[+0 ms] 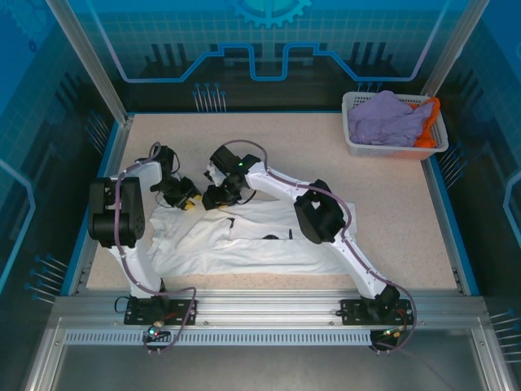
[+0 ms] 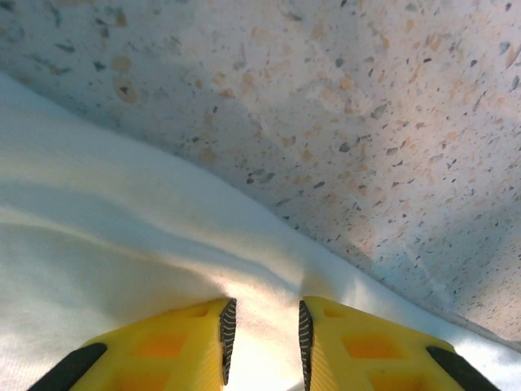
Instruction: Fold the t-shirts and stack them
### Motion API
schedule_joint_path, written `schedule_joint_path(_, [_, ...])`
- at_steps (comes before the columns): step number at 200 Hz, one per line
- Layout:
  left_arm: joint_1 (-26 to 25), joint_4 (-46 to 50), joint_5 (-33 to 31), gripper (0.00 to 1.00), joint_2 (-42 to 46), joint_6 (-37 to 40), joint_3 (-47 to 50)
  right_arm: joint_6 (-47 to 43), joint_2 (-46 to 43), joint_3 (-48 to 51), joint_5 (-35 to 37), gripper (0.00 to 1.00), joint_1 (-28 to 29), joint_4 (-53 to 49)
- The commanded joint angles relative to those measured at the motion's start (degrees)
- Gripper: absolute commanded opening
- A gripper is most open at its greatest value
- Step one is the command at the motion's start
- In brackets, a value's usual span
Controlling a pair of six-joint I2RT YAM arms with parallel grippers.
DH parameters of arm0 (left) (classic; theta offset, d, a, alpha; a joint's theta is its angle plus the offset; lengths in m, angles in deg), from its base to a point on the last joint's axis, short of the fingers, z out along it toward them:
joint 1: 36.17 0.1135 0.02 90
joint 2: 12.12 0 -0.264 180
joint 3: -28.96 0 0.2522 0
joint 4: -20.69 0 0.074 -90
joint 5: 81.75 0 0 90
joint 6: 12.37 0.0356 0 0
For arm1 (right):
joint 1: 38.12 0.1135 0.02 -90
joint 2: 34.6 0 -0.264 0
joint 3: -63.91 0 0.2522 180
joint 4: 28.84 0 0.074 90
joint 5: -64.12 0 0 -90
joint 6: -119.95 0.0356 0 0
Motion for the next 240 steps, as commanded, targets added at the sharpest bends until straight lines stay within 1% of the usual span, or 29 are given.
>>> schedule_joint_path(1, [0.11,2.01,-0.51,0.31,-0.3,1.11,-0.52,-1.77,1.77,-1.94,1.78,0.33,1.47,-2.15])
schedule_joint_path(20, [0.11,2.16,-0.61,0.31,-0.5,1.22,-0.7,-2.08,1.98,-2.19,2.43,0.27,1.81,-2.06])
schedule_joint_path(68, [0.13,2.34,-1.11,0.32,-0.5,1.53,-0.82,-3.44,1.53,-2.47,2.83,0.16,1.97,-2.06])
schedule_joint_path(110, [0.1,2.4,-2.18,0.32,-0.31,1.27,-0.61,-7.42,-1.56,0.05,3.68,0.14,3.47,-1.62])
schedule_joint_path(144, [0.1,2.08,-2.35,0.33,-0.49,1.18,-0.52,-11.07,-5.78,5.33,7.26,0.14,5.13,-0.97])
schedule_joint_path(174, [0.11,1.82,-2.5,0.33,-0.79,1.22,-0.41,-12.81,-10.72,12.64,9.46,0.14,6.1,3.12])
schedule_joint_path(217, [0.12,1.86,-2.82,0.34,-1.29,1.59,-0.69,-13.05,-15.39,18.4,9.17,0.14,6.2,6.74])
schedule_joint_path(240, [0.11,1.86,-2.77,0.34,-1.44,1.61,-0.86,-13.51,-16.74,20.88,7.58,0.14,6.19,6.51])
